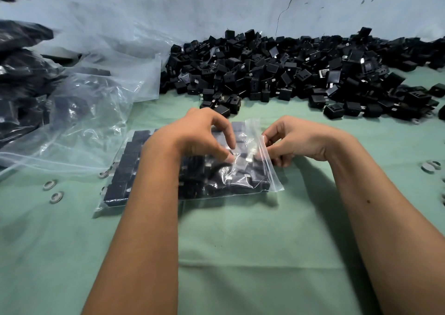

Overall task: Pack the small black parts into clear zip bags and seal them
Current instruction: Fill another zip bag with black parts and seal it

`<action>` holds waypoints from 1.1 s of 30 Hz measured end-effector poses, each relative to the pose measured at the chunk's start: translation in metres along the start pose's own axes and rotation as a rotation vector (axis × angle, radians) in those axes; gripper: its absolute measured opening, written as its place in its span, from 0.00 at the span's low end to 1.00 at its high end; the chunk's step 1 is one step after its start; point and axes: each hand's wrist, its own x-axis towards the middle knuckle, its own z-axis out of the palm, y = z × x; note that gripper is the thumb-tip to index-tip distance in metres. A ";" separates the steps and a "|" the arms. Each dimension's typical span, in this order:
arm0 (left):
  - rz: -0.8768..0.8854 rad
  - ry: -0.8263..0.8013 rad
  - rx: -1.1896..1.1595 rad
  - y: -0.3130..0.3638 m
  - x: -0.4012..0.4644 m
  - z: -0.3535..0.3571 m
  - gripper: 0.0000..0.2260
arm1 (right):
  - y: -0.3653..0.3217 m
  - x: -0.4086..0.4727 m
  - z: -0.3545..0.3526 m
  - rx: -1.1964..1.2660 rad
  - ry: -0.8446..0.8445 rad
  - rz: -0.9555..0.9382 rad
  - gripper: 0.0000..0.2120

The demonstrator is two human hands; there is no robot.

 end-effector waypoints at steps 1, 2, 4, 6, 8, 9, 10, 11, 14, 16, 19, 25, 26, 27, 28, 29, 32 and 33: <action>-0.016 -0.021 0.033 0.001 -0.001 0.000 0.13 | -0.001 0.000 0.001 -0.047 0.005 0.001 0.10; -0.024 -0.037 0.058 0.003 -0.002 0.000 0.15 | -0.002 0.000 0.002 -0.069 0.003 0.003 0.11; -0.027 -0.048 0.079 0.006 -0.003 0.000 0.16 | -0.003 0.000 0.002 -0.053 0.001 0.001 0.11; -0.030 -0.050 0.089 0.006 -0.002 0.001 0.17 | -0.002 -0.001 0.000 -0.006 0.009 -0.015 0.09; -0.027 -0.058 0.099 0.006 -0.001 0.001 0.17 | -0.001 -0.001 -0.002 0.029 0.002 -0.026 0.05; -0.024 -0.061 0.102 0.006 0.000 0.002 0.16 | 0.000 -0.002 -0.002 0.045 -0.011 -0.023 0.06; -0.020 -0.063 0.107 0.006 0.000 0.002 0.16 | 0.001 -0.002 -0.002 0.064 -0.026 -0.016 0.08; -0.018 -0.063 0.112 0.006 0.000 0.003 0.16 | 0.002 -0.002 -0.002 0.077 -0.038 -0.009 0.11; -0.024 -0.070 0.122 0.005 0.002 0.004 0.16 | 0.002 -0.001 -0.002 0.058 -0.043 0.004 0.15; -0.031 -0.073 0.124 0.004 0.004 0.004 0.15 | 0.002 -0.001 -0.002 0.018 -0.039 0.011 0.12; -0.040 -0.074 0.135 0.005 0.004 0.006 0.14 | 0.000 -0.002 -0.002 -0.033 -0.036 0.028 0.10; -0.026 -0.081 0.208 0.006 0.002 0.009 0.12 | -0.009 -0.003 0.002 -0.064 -0.059 0.039 0.17; -0.027 -0.076 0.210 0.006 0.002 0.010 0.12 | -0.009 -0.003 0.003 -0.063 -0.057 0.039 0.18; -0.029 -0.075 0.216 0.006 0.003 0.010 0.12 | -0.009 -0.003 0.003 -0.062 -0.056 0.037 0.17; -0.032 -0.077 0.223 0.006 0.003 0.010 0.12 | -0.009 -0.002 0.004 -0.060 -0.055 0.036 0.16; -0.033 -0.075 0.221 0.006 0.004 0.009 0.13 | -0.008 -0.002 0.004 -0.061 -0.053 0.034 0.15; -0.011 0.006 0.048 0.004 0.007 0.010 0.15 | -0.006 -0.002 0.003 -0.101 -0.032 0.026 0.11; -0.010 0.080 -0.024 0.003 0.009 0.013 0.14 | -0.004 -0.002 0.002 -0.113 -0.022 0.023 0.10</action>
